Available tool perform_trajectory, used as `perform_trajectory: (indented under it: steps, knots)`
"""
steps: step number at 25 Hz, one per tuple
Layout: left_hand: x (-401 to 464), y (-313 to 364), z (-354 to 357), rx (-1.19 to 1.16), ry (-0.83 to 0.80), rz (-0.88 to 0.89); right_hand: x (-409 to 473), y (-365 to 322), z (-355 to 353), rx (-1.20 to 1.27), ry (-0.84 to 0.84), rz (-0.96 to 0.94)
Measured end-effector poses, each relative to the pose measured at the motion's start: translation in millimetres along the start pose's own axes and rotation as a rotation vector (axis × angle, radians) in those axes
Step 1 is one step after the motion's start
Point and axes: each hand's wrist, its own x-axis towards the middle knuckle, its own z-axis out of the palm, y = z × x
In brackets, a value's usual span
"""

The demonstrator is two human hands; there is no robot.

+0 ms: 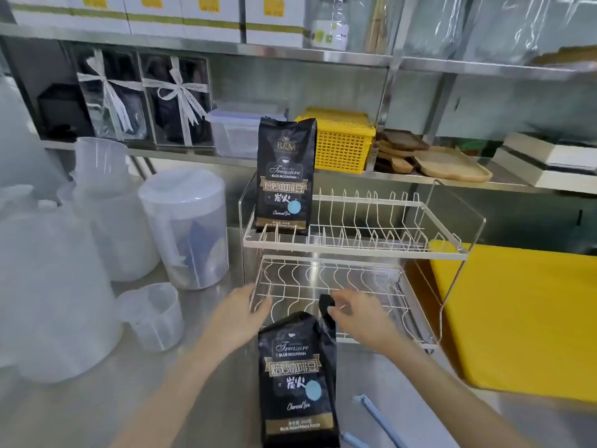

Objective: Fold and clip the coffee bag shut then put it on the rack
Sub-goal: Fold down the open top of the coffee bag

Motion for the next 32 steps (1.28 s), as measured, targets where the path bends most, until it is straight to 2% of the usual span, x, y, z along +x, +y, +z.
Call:
perform_trajectory:
  steps: [4, 6, 11, 18, 23, 26, 28, 30, 32]
  knots:
    - [-3.1, -15.4, 26.8, -0.196, -0.192, -0.134, 3.8, 17.3, 30.5, 0.065, -0.05, 0.052]
    - [-4.0, -23.8, 41.3, -0.323, -0.23, -0.152, 7.3, 28.0, 46.8, 0.102, -0.093, 0.089]
    - [-3.3, -34.3, 56.4, -0.505, -0.139, -0.157, 6.3, 39.0, 74.0, 0.203, -0.107, 0.131]
    - [-10.1, -39.4, 61.1, -0.532, -0.149, -0.188, -5.6, 34.4, 81.8, 0.309, 0.034, 0.196]
    - [-23.3, -40.4, 58.3, -0.672, -0.072, -0.172, -16.1, 35.6, 86.2, 0.482, 0.132, 0.239]
    - [-33.7, -41.4, 58.7, -0.809, -0.069, -0.297, -35.2, 34.6, 83.7, 0.595, 0.113, 0.202]
    - [-37.2, -40.2, 58.8, -0.91, -0.124, -0.379, -50.9, 36.2, 80.1, 0.647, 0.075, 0.165]
    - [-41.0, -37.4, 57.7, -0.987, -0.181, -0.39, -63.5, 40.5, 76.6, 0.67, 0.046, 0.131]
    - [-44.9, -33.9, 55.5, -1.027, -0.143, -0.319, -72.2, 44.8, 74.3, 0.68, 0.021, 0.101]
